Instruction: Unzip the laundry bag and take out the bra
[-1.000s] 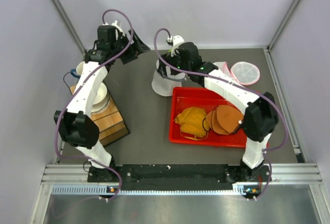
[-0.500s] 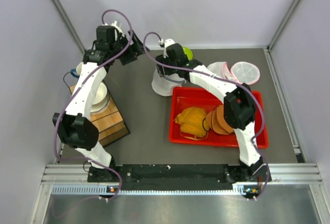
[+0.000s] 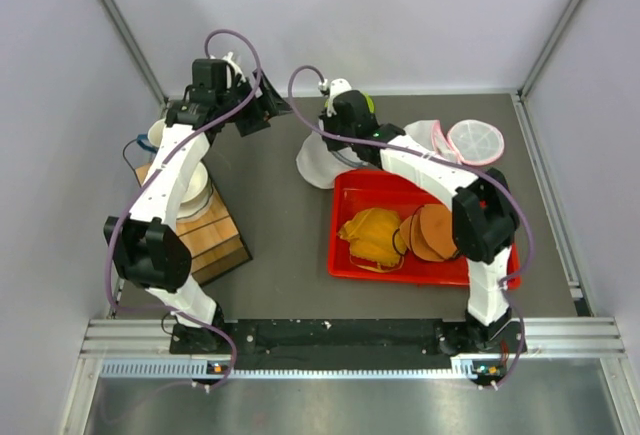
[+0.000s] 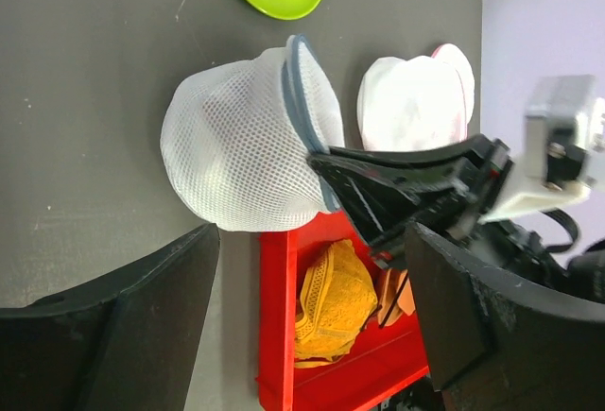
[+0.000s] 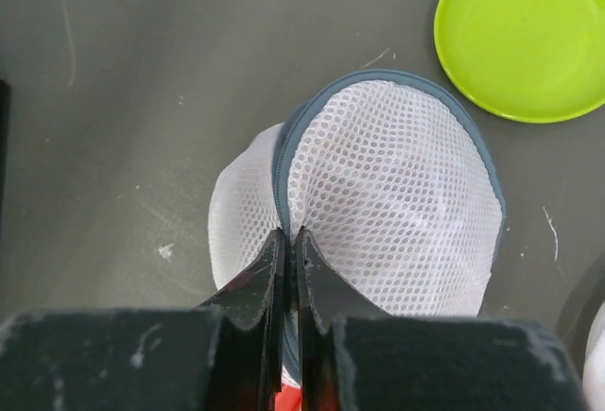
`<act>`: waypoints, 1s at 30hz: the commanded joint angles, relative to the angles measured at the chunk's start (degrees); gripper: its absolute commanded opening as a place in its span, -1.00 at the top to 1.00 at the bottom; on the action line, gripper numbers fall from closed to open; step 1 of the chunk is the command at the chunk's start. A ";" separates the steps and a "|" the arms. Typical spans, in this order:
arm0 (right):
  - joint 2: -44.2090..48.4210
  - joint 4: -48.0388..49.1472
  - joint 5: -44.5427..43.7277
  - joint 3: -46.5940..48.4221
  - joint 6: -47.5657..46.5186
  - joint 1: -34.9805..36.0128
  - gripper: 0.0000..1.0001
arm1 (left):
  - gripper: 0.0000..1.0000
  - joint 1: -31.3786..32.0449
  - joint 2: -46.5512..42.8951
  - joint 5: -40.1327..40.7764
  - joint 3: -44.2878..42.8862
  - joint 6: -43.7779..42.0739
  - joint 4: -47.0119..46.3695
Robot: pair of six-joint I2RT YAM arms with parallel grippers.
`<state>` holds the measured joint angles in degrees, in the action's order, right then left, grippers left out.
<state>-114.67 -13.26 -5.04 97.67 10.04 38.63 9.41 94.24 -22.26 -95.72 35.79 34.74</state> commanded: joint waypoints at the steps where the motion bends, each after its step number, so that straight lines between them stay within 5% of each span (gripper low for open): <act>1: 10.34 6.57 1.34 -3.88 -0.81 0.57 1.00 | -0.68 -0.36 -1.07 -2.43 0.97 -0.81 -2.92; 14: 15.97 12.82 13.38 -15.48 7.97 -4.26 1.00 | -0.68 2.63 6.75 -11.31 7.83 2.53 -11.80; 19: 16.85 14.49 14.71 -17.16 9.55 -6.20 0.85 | -0.68 3.25 9.03 -11.31 8.53 2.00 -11.98; 23: 16.94 15.01 15.41 -17.69 10.34 -7.08 1.00 | -0.67 3.34 10.44 -11.31 9.15 1.39 -12.15; 25: 16.94 15.28 15.50 -17.60 10.87 -7.25 0.92 | -0.66 3.42 11.05 -12.10 9.67 1.30 -12.15; 26: 17.03 15.36 15.24 -17.60 11.22 -7.34 0.72 | -0.66 3.42 10.97 -11.93 10.46 1.30 -12.15; 30: 16.50 16.51 15.76 -17.69 12.63 -7.87 0.74 | -0.64 3.42 11.32 -11.40 12.66 0.95 -12.94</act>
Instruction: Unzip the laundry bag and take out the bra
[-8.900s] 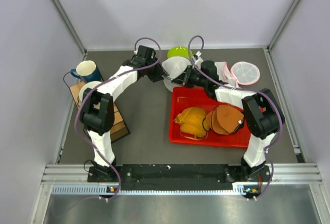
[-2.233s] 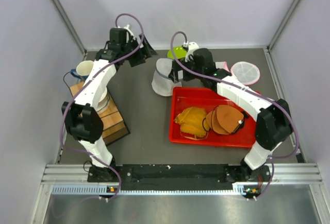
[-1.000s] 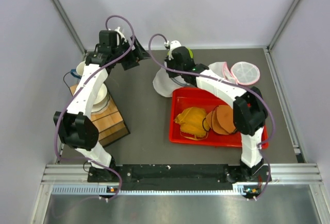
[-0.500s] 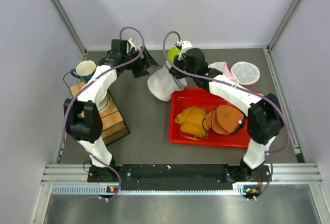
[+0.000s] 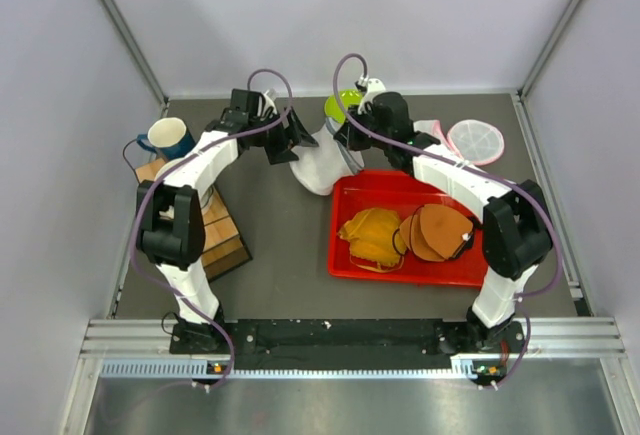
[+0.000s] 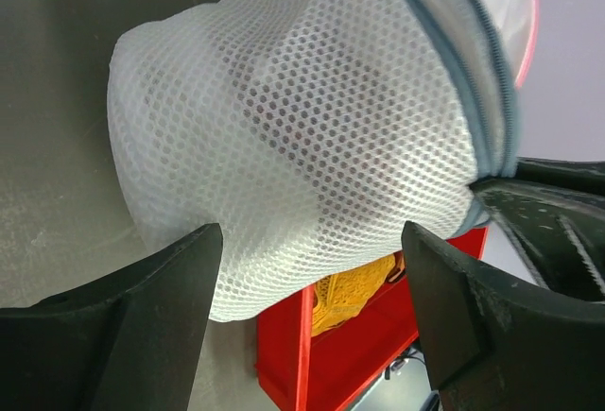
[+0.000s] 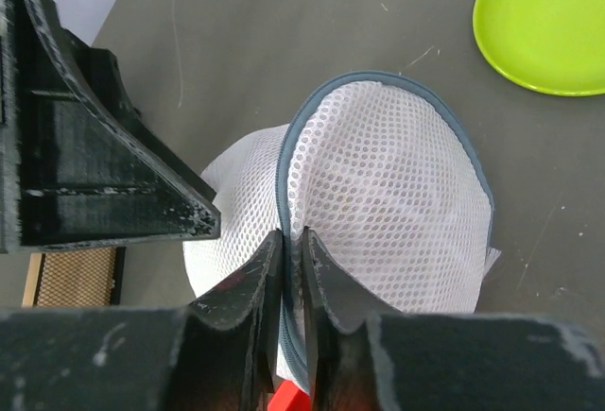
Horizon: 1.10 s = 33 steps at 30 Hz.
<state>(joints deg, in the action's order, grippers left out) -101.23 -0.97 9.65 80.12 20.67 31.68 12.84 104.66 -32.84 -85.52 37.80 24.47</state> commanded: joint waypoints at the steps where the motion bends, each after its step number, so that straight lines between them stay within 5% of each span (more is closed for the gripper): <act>1: 2.88 4.49 1.51 -0.22 2.27 -0.92 0.80 | -0.64 -0.01 1.07 -0.82 2.72 -1.06 -2.67; 4: 2.27 4.75 2.21 -0.05 2.98 -1.10 0.85 | -0.63 -0.01 1.42 -0.65 3.34 -1.15 -2.76; 8: 2.18 5.98 2.74 -0.66 4.03 -1.27 0.49 | -0.62 -0.01 1.33 -0.03 3.60 -1.59 -2.50; 12: 2.00 6.51 3.18 -0.75 4.73 -1.71 0.57 | -0.61 -0.01 1.51 -0.12 3.51 -1.68 -2.41; 14: 1.65 6.25 3.36 -0.49 4.91 -1.71 0.97 | -0.61 -0.01 1.42 -0.12 3.60 -1.94 -2.23; 17: 1.13 5.55 3.71 0.21 4.74 -1.88 0.99 | -0.61 -0.01 1.07 0.14 3.60 -2.20 -1.79; 18: 1.12 5.19 4.06 0.48 3.95 -1.80 0.80 | -0.61 -0.01 0.90 0.32 3.60 -2.21 -1.88; 19: 1.21 5.02 4.15 0.48 3.60 -1.71 0.38 | -0.61 -0.01 0.81 0.32 3.51 -2.21 -1.88; 25: 1.48 2.47 4.06 0.30 -0.01 -1.71 -0.09 | -0.61 -0.01 0.89 0.50 3.51 -2.47 -1.44; 33: -1.34 2.11 5.38 0.48 0.34 -1.71 -0.09 | -0.60 -0.01 1.07 0.50 3.43 -2.21 -1.53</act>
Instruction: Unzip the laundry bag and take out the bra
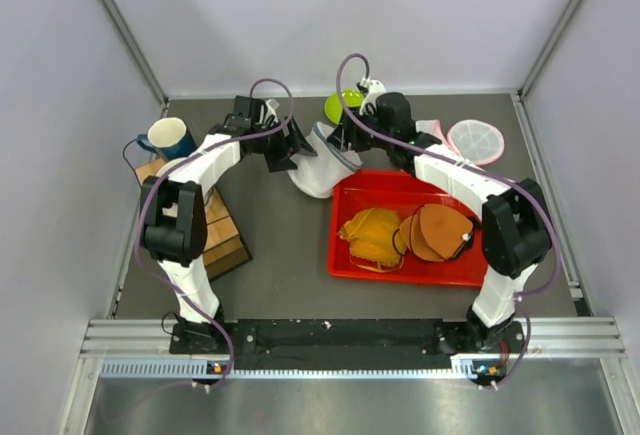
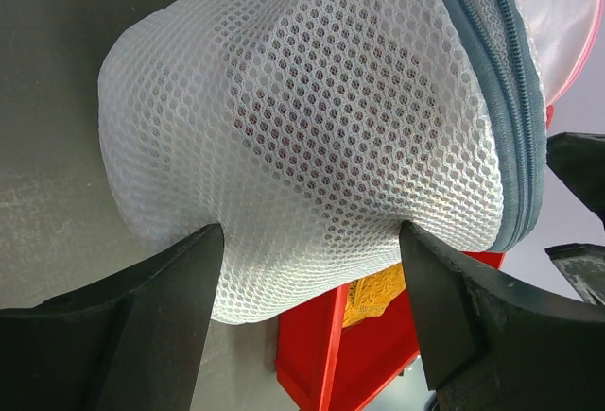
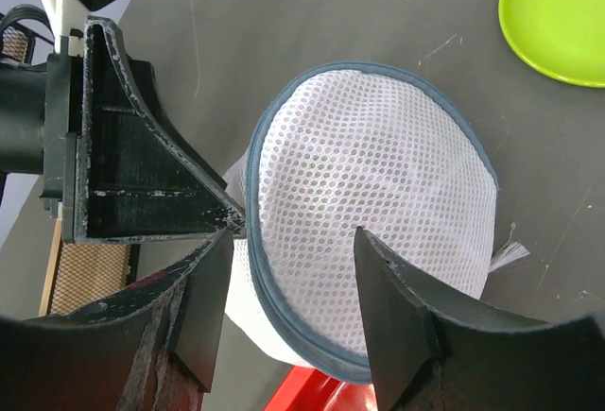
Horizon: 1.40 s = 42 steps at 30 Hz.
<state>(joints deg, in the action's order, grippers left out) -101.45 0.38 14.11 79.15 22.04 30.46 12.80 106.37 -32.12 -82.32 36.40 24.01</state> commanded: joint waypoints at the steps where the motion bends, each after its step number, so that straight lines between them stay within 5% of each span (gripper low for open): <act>1: -1.64 0.50 0.92 1.70 -1.12 -0.49 -0.09 | -0.60 0.03 -0.72 -0.22 0.15 -0.89 -0.98; 6: -3.84 -0.29 0.40 2.93 -1.30 -0.49 -0.10 | -0.60 0.03 -0.81 -0.23 0.06 -0.63 -0.98; 11: -2.71 1.81 -0.66 1.09 -0.07 -0.66 0.13 | -0.60 0.12 -0.46 -0.31 0.06 -0.72 -0.98; 17: -0.59 2.78 -2.15 -0.75 0.19 -1.01 -0.02 | -0.59 0.12 -0.11 -0.40 0.23 -1.07 -0.63; 28: 0.72 5.77 -2.06 -3.57 2.57 -2.33 0.80 | -0.58 0.12 -0.55 0.12 0.94 -1.33 -0.54; 35: 2.49 5.86 -2.24 -3.92 2.22 -3.47 0.55 | -0.57 0.21 0.51 0.39 0.76 -1.69 -0.27; 40: 0.90 5.15 -0.75 -3.22 2.39 -4.18 0.98 | -0.56 0.30 1.83 -0.49 -0.12 -1.51 -0.02; 42: 0.55 5.24 -0.49 -3.22 2.48 -4.27 1.00 | -0.56 0.47 1.65 -0.14 -0.29 -1.51 -0.02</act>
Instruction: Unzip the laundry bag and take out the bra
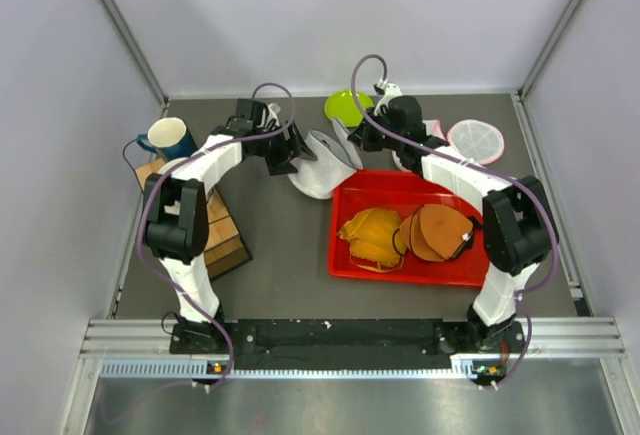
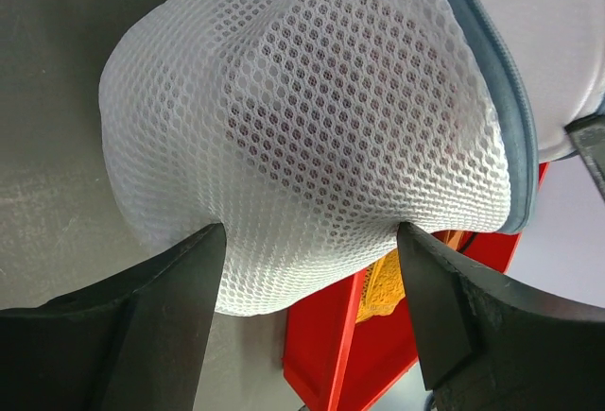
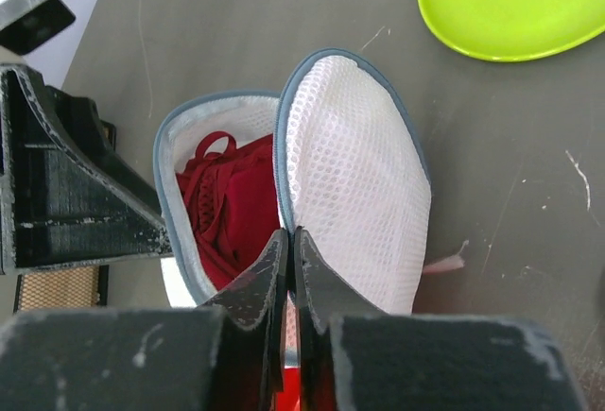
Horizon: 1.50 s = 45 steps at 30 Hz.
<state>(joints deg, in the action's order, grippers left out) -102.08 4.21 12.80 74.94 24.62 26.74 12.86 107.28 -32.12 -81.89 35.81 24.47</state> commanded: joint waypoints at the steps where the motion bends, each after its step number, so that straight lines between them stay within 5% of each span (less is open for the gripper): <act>1: 1.10 1.42 0.83 1.00 -0.19 -0.55 1.00 | -0.56 0.41 0.65 0.04 -0.90 -1.01 -0.47; 7: 3.11 2.12 1.17 2.93 -0.71 -2.57 1.00 | -0.64 0.50 -1.11 2.93 -4.59 -4.52 4.78; 16: 4.00 12.92 15.93 8.47 -2.65 -3.80 1.00 | -0.97 -0.64 -12.70 10.67 -8.90 -11.55 6.38; 20: 3.12 18.80 23.39 10.23 -0.55 -4.24 1.00 | -0.98 -1.70 -15.52 0.42 -9.00 -15.59 -0.98; 21: 2.42 20.82 25.41 10.93 1.11 -4.68 1.00 | -0.98 -1.70 -16.57 -5.70 -6.64 -16.64 -11.27; 24: 2.07 24.61 28.42 10.49 4.46 -5.29 1.00 | -0.98 -1.79 -17.55 -8.75 -4.51 -18.58 -21.10; 27: 1.80 27.68 31.49 10.06 7.45 -5.65 1.00 | -0.98 -1.79 -17.20 -7.43 -5.56 -25.16 -21.75; 33: 1.54 29.28 37.12 9.53 9.04 -5.74 1.00 | -0.96 -2.31 -19.13 -18.50 -0.47 -37.22 -29.11; 45: 1.27 24.45 43.27 9.35 6.93 -5.74 1.00 | -0.98 -3.99 -16.41 -22.99 -7.49 -54.26 -21.93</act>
<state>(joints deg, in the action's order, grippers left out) -101.71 27.29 52.45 82.96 32.36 21.56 9.17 90.28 -51.11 -85.32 -10.81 2.31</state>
